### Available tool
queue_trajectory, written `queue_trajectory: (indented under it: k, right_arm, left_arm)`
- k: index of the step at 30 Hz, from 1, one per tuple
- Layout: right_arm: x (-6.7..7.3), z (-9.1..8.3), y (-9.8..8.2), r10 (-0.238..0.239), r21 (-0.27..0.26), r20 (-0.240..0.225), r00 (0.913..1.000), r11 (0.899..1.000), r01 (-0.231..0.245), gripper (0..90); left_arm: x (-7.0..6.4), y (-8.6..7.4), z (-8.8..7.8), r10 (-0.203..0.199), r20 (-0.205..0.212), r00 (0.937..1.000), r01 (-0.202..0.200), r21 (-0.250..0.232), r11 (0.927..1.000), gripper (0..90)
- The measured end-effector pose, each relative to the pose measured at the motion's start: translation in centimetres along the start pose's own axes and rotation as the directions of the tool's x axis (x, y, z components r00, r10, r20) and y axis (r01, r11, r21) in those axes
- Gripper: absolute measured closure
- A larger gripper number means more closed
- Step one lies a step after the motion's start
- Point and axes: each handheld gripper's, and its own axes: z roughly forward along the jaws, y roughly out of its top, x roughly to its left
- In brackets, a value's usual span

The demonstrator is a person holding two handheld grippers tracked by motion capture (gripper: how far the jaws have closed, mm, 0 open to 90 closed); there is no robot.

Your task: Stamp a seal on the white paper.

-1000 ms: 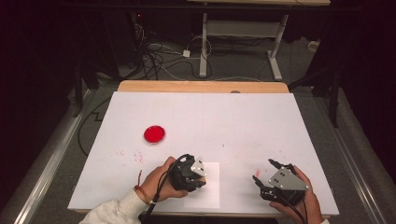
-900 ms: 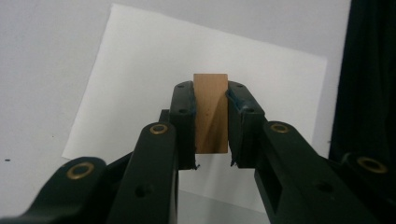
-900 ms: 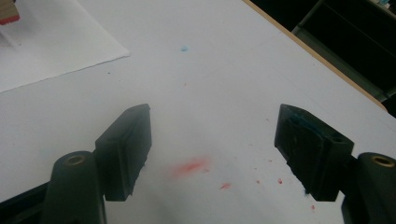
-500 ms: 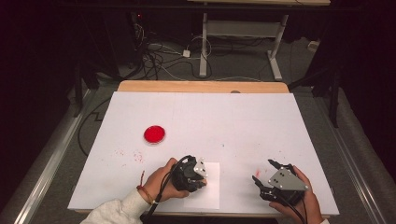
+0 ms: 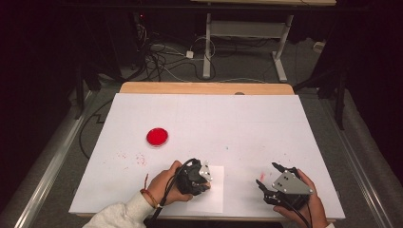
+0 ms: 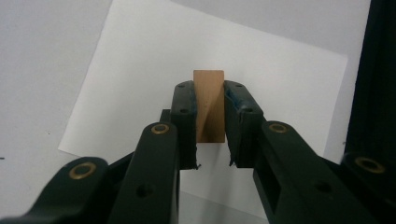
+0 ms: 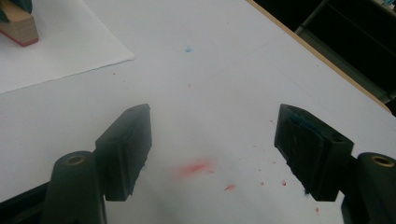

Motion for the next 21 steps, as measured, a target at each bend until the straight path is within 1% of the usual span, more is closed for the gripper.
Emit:
queue_trajectory:
  k: [5, 12, 15, 18, 20, 21]
  right_arm:
    - [0.0, -0.01, 0.01, 0.001, -0.001, 0.001, 1.0, 1.0, -0.001, 28.1]
    - [0.03, -0.01, 0.03, 0.0, 0.0, 0.0, 1.0, 1.0, 0.0, 28.3]
    - [0.02, -0.04, 0.03, -0.003, -0.001, -0.001, 1.0, 1.0, 0.003, 28.3]
    - [0.01, 0.0, 0.02, 0.002, -0.001, -0.002, 1.0, 1.0, -0.002, 28.3]
    - [0.05, 0.03, 0.02, 0.001, 0.001, -0.004, 1.0, 1.0, -0.001, 28.3]
    - [0.05, 0.03, 0.03, 0.001, 0.001, -0.005, 1.0, 1.0, -0.001, 28.3]
  left_arm:
    - [0.06, -0.02, 0.09, -0.004, 0.003, 1.0, 0.004, -0.002, 1.0, 74.0]
    - [-0.13, 0.05, 0.13, 0.001, -0.009, 1.0, -0.001, 0.004, 1.0, 74.0]
    - [-0.02, 0.07, 0.12, 0.0, -0.002, 1.0, 0.0, 0.006, 1.0, 74.1]
    - [-0.23, 0.13, 0.15, 0.005, -0.015, 0.9999, -0.004, 0.009, 0.9999, 74.1]
    - [-0.26, 0.16, 0.15, 0.009, -0.018, 0.9998, -0.009, 0.013, 0.9999, 74.1]
    - [-0.25, 0.14, 0.17, 0.005, -0.016, 0.9999, -0.004, 0.01, 0.9999, 74.1]
